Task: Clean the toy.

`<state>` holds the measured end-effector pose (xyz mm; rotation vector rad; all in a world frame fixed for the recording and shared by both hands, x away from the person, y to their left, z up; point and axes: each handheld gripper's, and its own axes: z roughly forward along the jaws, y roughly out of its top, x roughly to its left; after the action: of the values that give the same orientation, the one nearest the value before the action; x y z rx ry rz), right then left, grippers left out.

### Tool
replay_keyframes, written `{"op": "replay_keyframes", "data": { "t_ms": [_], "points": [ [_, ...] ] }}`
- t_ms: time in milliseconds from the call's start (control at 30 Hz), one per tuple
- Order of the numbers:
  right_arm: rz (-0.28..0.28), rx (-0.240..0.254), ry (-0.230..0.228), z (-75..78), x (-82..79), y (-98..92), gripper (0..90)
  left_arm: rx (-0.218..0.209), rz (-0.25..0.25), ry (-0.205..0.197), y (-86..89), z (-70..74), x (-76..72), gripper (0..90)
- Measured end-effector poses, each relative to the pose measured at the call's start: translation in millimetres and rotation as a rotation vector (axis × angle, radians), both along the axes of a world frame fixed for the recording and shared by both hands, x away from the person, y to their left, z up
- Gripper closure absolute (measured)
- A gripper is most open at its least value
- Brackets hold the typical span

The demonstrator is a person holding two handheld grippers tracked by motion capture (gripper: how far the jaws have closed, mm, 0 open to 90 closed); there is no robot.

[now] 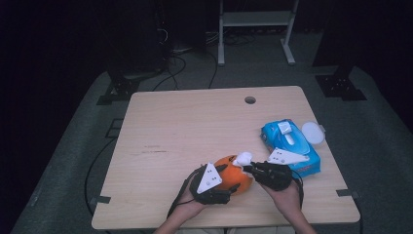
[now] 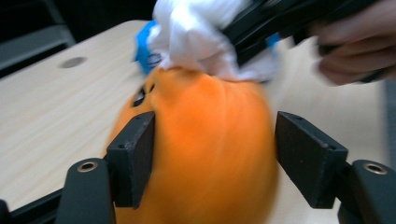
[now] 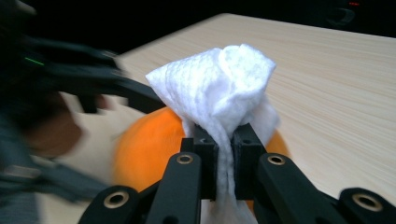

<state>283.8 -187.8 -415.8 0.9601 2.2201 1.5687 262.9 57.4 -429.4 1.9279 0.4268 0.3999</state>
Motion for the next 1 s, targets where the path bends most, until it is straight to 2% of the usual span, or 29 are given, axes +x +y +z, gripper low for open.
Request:
{"op": "replay_keyframes", "data": {
  "t_ms": [33,100,167,233,267,367,433,533,600,633,700,733,800,900,1000],
  "points": [
    [-0.022,-0.022,0.001,-1.0,2.1,-5.0,82.5,-0.005,0.009,0.003,1.0,0.5,0.2,30.8],
    [-0.035,-0.016,0.027,-2.7,5.5,-13.4,82.4,-0.014,0.064,0.003,3.2,0.5,3.4,24.7],
    [-0.046,-0.013,0.042,-3.7,7.8,-19.8,82.4,-0.017,0.103,0.03,5.6,-2.4,9.6,20.7],
    [-0.04,0.007,0.053,-2.4,7.2,-21.1,82.4,-0.033,0.085,0.083,6.8,-8.2,15.1,21.5],
    [-0.035,-0.007,0.041,-0.1,5.2,-18.8,82.4,-0.032,0.077,0.09,6.4,-9.7,15.0,25.0],
    [-0.009,-0.039,0.0,7.9,-2.7,-11.3,82.4,-0.007,0.058,0.086,2.7,-12.0,10.5,31.6],
    [0.01,-0.034,-0.005,10.5,-5.4,-9.8,82.4,0.009,0.029,0.079,-1.7,-13.3,6.0,32.2],
    [0.003,-0.048,0.018,6.2,-4.3,-12.8,82.4,0.011,-0.002,0.057,-1.8,-10.0,2.8,31.4],
    [0.007,-0.049,0.059,2.0,-1.5,-18.3,82.4,-0.05,0.008,0.058,2.6,-5.0,7.3,29.0],
    [0.015,-0.034,0.074,0.2,-1.0,-21.0,82.4,-0.078,0.03,0.062,4.1,-2.8,11.2,25.4],
    [0.033,-0.021,0.097,-2.4,-2.3,-23.9,82.4,-0.1,0.056,0.079,5.1,-2.1,19.6,21.1],
    [0.048,-0.008,0.108,-3.8,-4.7,-24.6,82.4,-0.096,0.054,0.097,4.1,-4.2,22.5,21.1],
    [0.075,0.013,0.109,-3.3,-9.8,-22.5,82.4,-0.059,0.007,0.137,-0.5,-12.8,24.1,24.8],
    [0.067,-0.05,0.069,0.5,-14.0,-15.9,82.5,-0.041,-0.01,0.142,-3.0,-16.3,19.8,31.4],
    [0.029,-0.052,0.069,0.0,-10.4,-19.3,82.5,-0.017,-0.035,0.138,-3.6,-14.6,16.1,31.3]
  ]
}}
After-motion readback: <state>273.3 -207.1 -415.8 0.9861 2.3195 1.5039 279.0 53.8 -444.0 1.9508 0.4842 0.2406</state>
